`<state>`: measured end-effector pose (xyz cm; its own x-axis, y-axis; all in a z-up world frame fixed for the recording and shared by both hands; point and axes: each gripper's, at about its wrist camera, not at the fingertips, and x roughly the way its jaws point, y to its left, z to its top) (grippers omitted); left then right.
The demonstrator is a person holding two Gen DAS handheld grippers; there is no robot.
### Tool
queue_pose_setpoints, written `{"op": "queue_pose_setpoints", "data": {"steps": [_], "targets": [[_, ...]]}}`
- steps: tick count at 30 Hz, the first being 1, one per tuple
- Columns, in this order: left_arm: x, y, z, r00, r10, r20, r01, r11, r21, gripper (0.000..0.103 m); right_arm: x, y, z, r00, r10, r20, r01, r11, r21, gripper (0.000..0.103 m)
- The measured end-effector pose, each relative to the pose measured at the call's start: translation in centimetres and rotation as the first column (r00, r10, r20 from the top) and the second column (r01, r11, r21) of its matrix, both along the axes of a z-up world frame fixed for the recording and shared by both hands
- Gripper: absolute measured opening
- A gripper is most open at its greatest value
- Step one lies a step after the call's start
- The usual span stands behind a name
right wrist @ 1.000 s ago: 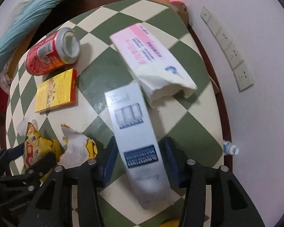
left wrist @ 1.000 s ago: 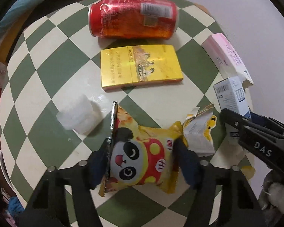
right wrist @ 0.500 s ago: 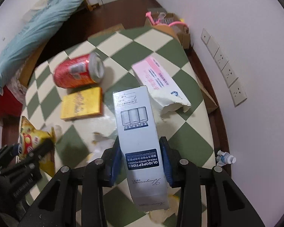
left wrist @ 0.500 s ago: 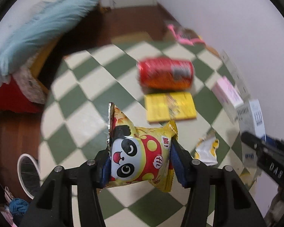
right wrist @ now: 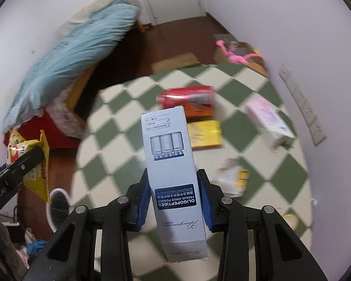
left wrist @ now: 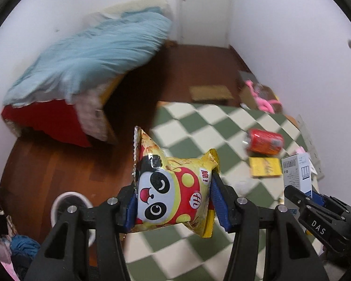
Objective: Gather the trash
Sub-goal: 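Lift the white box and snack bag with both grippers over the bin, then open both grippers to drop the white box and snack bag into the bin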
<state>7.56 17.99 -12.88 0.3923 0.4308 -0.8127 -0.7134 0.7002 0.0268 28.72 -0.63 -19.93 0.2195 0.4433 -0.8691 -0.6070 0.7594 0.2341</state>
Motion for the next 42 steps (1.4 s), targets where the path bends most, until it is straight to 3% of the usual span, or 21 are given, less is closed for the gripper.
{"op": "queue_pose_setpoints", "data": {"steps": [5, 11, 17, 24, 30, 32, 34, 36, 39, 42], "targets": [[-7.3, 4.5, 2.5, 0.994, 0.102, 0.027, -0.103, 0.994, 0.037, 0.051, -5.2, 5.4, 2.2, 0.996, 0.090, 0.001, -0.090, 0.993, 0.071, 0.039], [-14.7, 8.9, 3.1, 0.978, 0.205, 0.037, -0.207, 0.977, 0.047, 0.050, -13.6, 13.5, 3.6, 0.970, 0.243, -0.015, -0.239, 0.962, 0.133, 0.039], [-22.7, 14.8, -1.2, 0.943, 0.332, 0.016, -0.330, 0.940, -0.086, 0.050, -21.7, 21.5, 1.7, 0.919, 0.391, -0.054, -0.383, 0.916, 0.119, 0.039], [-31.2, 21.8, -10.6, 0.890, 0.444, -0.106, -0.455, 0.846, -0.278, 0.051, -30.1, 29.7, -5.9, 0.844, 0.510, -0.167, -0.516, 0.856, 0.009, 0.039], [-34.0, 25.6, -18.1, 0.864, 0.469, -0.183, -0.501, 0.764, -0.408, 0.053, -34.5, 35.4, -13.6, 0.786, 0.551, -0.280, -0.590, 0.804, -0.073, 0.039], [-34.7, 26.5, -19.7, 0.852, 0.481, -0.206, -0.521, 0.742, -0.422, 0.057, -35.4, 37.0, -15.4, 0.766, 0.569, -0.298, -0.616, 0.782, -0.092, 0.039], [-35.5, 27.3, -20.8, 0.836, 0.504, -0.218, -0.546, 0.721, -0.427, 0.088, -36.7, 38.8, -17.4, 0.754, 0.579, -0.311, -0.636, 0.761, -0.126, 0.039], [-36.5, 28.1, -21.8, 0.813, 0.534, -0.232, -0.579, 0.698, -0.422, 0.099, -37.6, 40.4, -19.2, 0.738, 0.589, -0.329, -0.657, 0.739, -0.149, 0.039], [-38.3, 28.6, -21.9, 0.782, 0.570, -0.251, -0.620, 0.673, -0.403, 0.099, -38.5, 42.4, -21.4, 0.716, 0.607, -0.344, -0.683, 0.709, -0.172, 0.039], [-38.9, 28.4, -21.9, 0.759, 0.600, -0.254, -0.650, 0.679, -0.340, 0.099, -39.0, 44.3, -23.0, 0.690, 0.616, -0.381, -0.705, 0.692, -0.157, 0.041]]}}
